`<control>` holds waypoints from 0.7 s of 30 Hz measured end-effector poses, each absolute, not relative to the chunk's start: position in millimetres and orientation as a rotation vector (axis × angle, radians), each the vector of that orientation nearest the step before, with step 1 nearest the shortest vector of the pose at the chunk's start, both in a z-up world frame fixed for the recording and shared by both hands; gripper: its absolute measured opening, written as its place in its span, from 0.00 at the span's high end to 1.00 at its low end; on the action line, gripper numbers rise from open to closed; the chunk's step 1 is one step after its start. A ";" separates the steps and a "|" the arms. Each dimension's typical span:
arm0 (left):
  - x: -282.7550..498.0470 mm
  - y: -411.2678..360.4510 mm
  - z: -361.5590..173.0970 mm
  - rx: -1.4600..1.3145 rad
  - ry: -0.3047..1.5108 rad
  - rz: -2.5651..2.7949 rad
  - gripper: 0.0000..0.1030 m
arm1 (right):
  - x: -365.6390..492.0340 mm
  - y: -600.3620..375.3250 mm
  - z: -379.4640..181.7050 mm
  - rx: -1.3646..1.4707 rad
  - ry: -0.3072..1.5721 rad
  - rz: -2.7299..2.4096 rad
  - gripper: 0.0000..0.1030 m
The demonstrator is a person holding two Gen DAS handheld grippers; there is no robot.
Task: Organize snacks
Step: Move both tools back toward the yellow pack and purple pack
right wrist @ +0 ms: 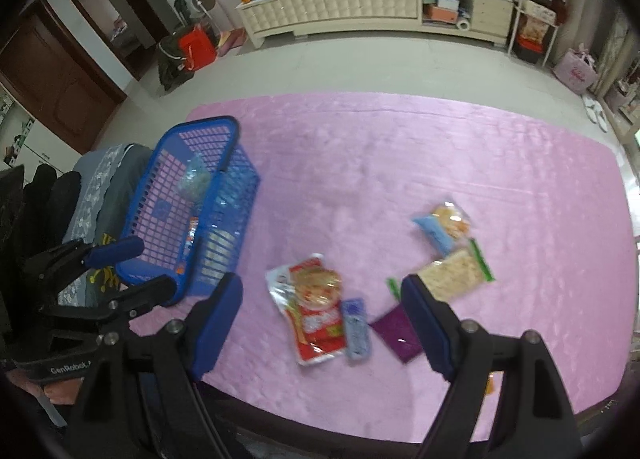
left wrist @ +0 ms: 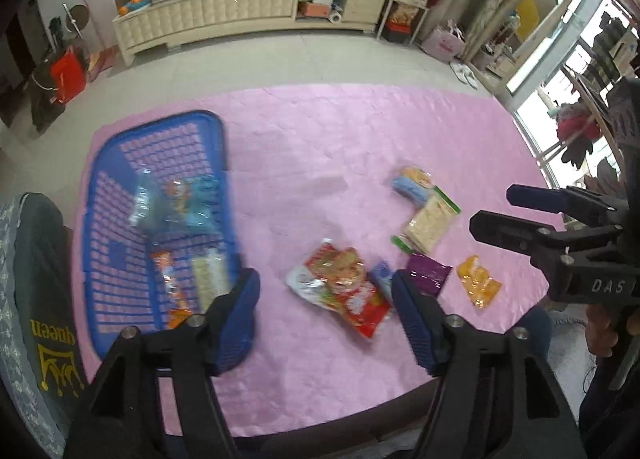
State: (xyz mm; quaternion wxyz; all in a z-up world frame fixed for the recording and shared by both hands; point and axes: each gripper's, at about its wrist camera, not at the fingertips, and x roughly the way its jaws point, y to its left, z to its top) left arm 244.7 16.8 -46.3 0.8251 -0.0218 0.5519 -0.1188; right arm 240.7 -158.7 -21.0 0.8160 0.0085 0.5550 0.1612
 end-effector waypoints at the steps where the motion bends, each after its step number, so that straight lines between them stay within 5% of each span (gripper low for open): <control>1: 245.0 8.0 -49.6 -0.041 1.177 -0.259 0.33 | 239.5 -164.9 -23.5 0.015 1.191 0.337 0.18; 21: 234.7 -96.8 -152.1 -0.038 1.359 -0.282 0.30 | 219.9 -269.6 -132.0 0.027 1.368 0.246 0.18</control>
